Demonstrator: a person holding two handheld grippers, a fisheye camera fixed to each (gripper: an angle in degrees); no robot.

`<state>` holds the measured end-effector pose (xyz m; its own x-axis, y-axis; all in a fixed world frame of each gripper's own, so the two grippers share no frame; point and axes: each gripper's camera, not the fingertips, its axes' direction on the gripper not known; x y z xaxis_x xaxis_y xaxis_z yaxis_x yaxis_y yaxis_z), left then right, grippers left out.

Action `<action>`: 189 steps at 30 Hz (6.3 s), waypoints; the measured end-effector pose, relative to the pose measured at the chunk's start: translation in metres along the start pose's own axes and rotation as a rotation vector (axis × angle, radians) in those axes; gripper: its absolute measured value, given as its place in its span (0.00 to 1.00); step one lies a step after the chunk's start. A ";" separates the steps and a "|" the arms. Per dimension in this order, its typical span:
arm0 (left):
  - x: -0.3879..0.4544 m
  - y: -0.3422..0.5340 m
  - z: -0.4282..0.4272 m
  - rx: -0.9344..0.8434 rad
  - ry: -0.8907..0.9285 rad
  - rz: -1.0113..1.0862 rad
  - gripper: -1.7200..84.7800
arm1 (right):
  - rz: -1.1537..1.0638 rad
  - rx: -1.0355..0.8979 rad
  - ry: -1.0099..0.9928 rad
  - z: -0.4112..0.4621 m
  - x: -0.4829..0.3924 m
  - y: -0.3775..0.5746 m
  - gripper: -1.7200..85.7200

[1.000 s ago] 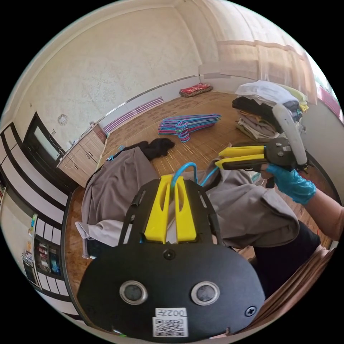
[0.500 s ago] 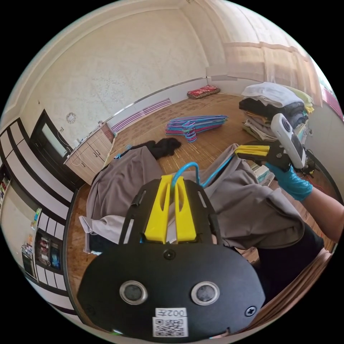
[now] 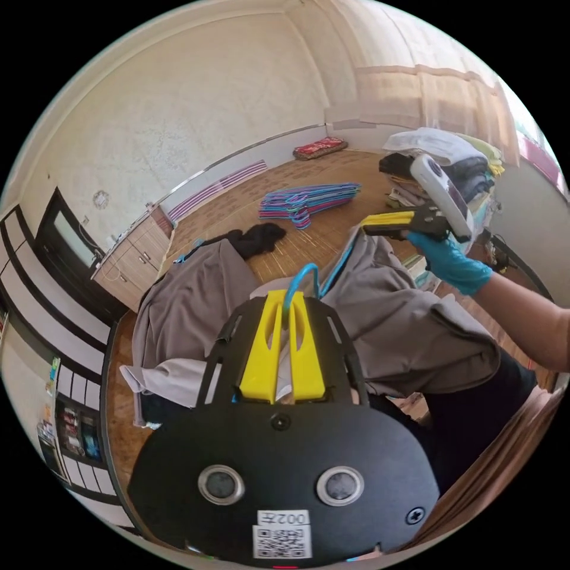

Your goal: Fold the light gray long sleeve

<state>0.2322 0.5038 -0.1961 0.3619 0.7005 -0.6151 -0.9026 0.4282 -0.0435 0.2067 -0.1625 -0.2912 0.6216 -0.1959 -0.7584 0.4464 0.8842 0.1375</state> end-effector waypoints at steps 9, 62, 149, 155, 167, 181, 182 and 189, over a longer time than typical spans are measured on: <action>0.013 0.000 0.004 0.003 0.021 0.105 0.01 | -0.167 -0.198 0.039 0.067 0.002 -0.024 0.01; -0.115 0.052 -0.011 0.188 0.109 -0.143 0.01 | -0.099 -0.165 -0.546 0.122 0.096 -0.024 0.01; -0.135 -0.209 0.132 -0.103 0.099 -0.236 0.01 | -0.053 -0.041 -0.163 0.043 0.130 -0.074 0.01; -0.159 -0.260 0.163 -0.083 0.172 -0.226 0.01 | -0.117 -0.098 -0.127 0.057 0.152 -0.119 0.01; -0.172 -0.403 0.251 -0.080 0.256 -0.078 0.05 | -0.170 -0.221 0.080 0.139 0.223 -0.220 0.01; -0.182 -0.488 0.365 -0.139 0.282 -0.085 0.07 | -0.255 -0.313 0.266 0.262 0.255 -0.267 0.05; -0.181 -0.489 0.368 -0.144 0.284 -0.080 0.07 | -0.260 -0.318 0.276 0.270 0.257 -0.267 0.06; -0.181 -0.491 0.379 -0.145 0.269 -0.088 0.05 | -0.255 -0.313 0.258 0.289 0.262 -0.260 0.09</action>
<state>0.6977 0.3834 0.2351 0.3827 0.4801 -0.7893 -0.9014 0.3812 -0.2052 0.4396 -0.5668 -0.3416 0.3200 -0.3467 -0.8817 0.3238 0.9146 -0.2421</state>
